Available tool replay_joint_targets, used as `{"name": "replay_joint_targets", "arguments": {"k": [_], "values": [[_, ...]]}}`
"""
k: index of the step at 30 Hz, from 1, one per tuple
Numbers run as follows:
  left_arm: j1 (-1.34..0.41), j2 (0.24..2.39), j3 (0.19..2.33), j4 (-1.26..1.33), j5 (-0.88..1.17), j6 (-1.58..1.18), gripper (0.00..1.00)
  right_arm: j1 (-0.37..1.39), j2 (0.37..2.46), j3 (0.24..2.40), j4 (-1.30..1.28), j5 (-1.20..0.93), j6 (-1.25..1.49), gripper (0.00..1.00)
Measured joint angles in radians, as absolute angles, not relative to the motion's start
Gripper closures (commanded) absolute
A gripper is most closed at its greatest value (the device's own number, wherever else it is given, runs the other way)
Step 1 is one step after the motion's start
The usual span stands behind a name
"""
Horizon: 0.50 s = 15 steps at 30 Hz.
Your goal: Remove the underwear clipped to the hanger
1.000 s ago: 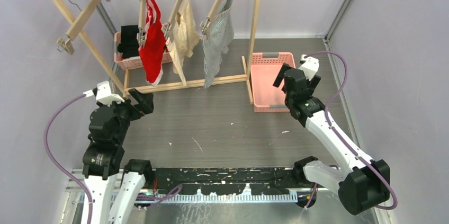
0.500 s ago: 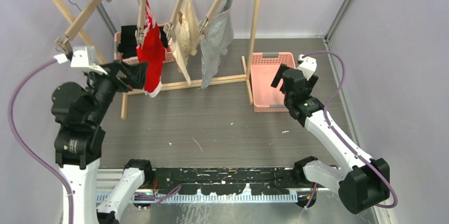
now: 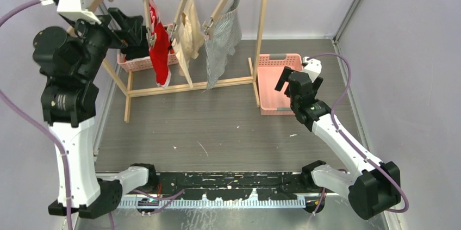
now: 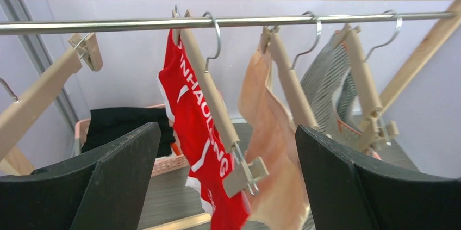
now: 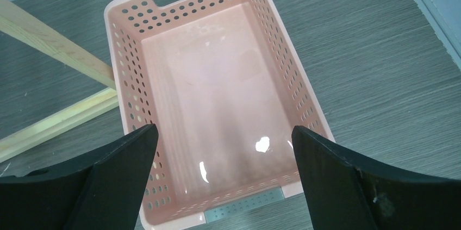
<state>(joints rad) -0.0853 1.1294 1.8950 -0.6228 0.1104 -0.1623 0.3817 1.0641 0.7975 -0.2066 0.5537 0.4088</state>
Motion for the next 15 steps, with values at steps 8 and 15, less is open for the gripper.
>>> {"name": "replay_joint_targets", "arguments": {"k": [8,15], "values": [[-0.085,1.260,1.902,-0.639,0.079,-0.117,0.02,0.402,1.064,0.785,-0.199,0.535,0.406,0.00],[-0.085,1.338,1.903,-0.635,0.075,-0.113,0.02,0.429,1.064,0.785,-0.188,0.522,0.402,0.00]]}}
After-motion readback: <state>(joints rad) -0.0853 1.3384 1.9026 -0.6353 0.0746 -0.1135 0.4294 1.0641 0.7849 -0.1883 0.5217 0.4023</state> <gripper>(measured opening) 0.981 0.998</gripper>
